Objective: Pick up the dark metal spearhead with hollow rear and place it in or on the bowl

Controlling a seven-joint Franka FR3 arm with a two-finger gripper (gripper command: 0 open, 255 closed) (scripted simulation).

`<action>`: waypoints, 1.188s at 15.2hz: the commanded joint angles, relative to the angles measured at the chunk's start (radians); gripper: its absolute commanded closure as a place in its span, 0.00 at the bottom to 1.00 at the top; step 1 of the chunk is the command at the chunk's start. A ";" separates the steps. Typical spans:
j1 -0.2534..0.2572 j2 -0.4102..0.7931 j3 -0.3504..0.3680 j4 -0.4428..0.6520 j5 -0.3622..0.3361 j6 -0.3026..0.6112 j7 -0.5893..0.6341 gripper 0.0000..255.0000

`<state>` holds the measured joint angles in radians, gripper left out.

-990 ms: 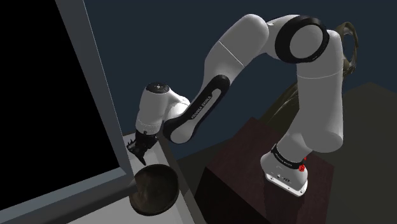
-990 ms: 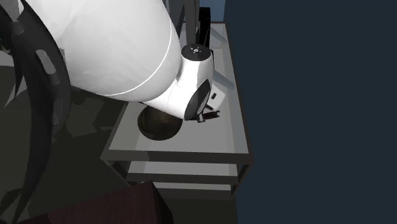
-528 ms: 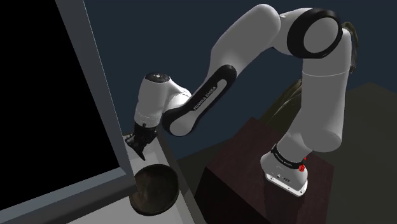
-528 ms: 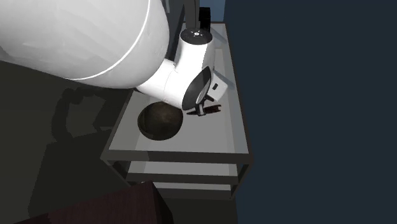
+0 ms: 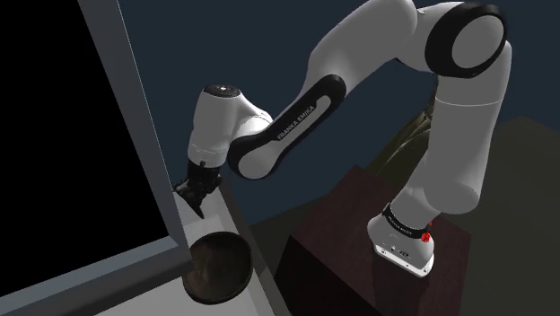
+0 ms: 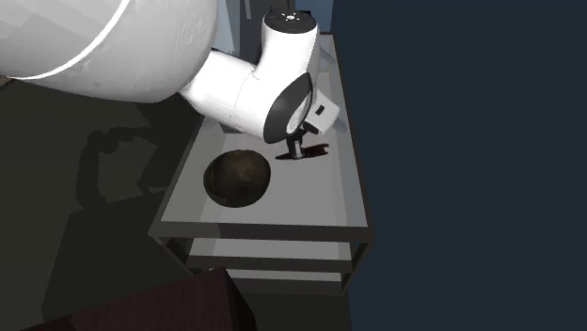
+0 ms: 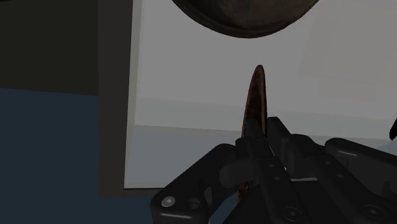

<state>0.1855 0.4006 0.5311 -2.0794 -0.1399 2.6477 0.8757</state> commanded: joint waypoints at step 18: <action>0.133 -0.234 0.118 -0.332 0.036 0.144 0.267 1.00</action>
<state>0.3119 0.1546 0.6575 -2.4087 -0.0844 2.7790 1.1275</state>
